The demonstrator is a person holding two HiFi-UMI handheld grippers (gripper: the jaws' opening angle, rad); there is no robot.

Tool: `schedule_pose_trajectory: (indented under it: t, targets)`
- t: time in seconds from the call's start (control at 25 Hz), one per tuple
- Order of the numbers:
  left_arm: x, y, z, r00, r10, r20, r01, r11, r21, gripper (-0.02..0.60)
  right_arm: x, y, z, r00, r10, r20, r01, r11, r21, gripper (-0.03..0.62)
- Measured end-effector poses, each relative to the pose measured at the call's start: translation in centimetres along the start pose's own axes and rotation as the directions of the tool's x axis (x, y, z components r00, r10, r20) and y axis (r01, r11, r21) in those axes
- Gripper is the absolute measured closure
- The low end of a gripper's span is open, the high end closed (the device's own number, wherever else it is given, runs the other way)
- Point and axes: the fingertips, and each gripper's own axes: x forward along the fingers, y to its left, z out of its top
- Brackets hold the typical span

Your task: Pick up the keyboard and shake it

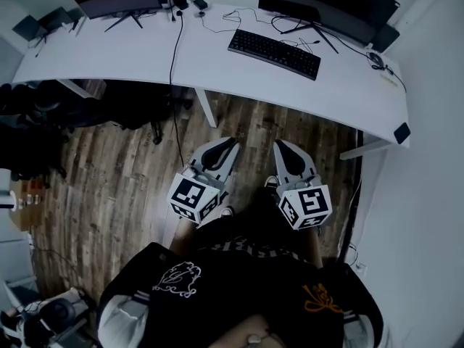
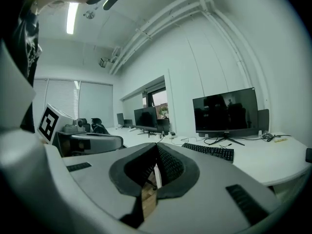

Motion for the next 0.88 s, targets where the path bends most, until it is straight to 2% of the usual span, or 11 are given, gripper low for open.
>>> schedule_pose_trajectory:
  t: [0.28, 0.48, 0.68, 0.88]
  targets:
    - [11.1, 1.5, 2.2, 0.996, 0.091, 0.020, -0.091, 0.996, -0.022, 0.538, 2.6, -12.2, 2.7, 1.000, 0.017, 0.005, -0.017, 1.000, -0.020, 0.580]
    - [18.0, 0.7, 3.2, 0.993, 0.118, 0.015, -0.117, 0.993, -0.032, 0.538, 3.6, -21.0, 3.3, 1.000, 0.006, -0.006, -0.006, 1.000, -0.005, 0.580]
    - [22.0, 1.1, 4.2, 0.986, 0.164, 0.014, -0.164, 0.986, -0.009, 0.538, 5.3, -26.0, 4.2, 1.000, 0.026, 0.015, -0.026, 1.000, 0.005, 0.580]
    - [24.6, 1.1, 4.5, 0.984, 0.176, -0.012, -0.176, 0.984, 0.012, 0.538, 6.8, -28.5, 4.3, 0.998, 0.051, 0.027, -0.052, 0.998, 0.042, 0.580]
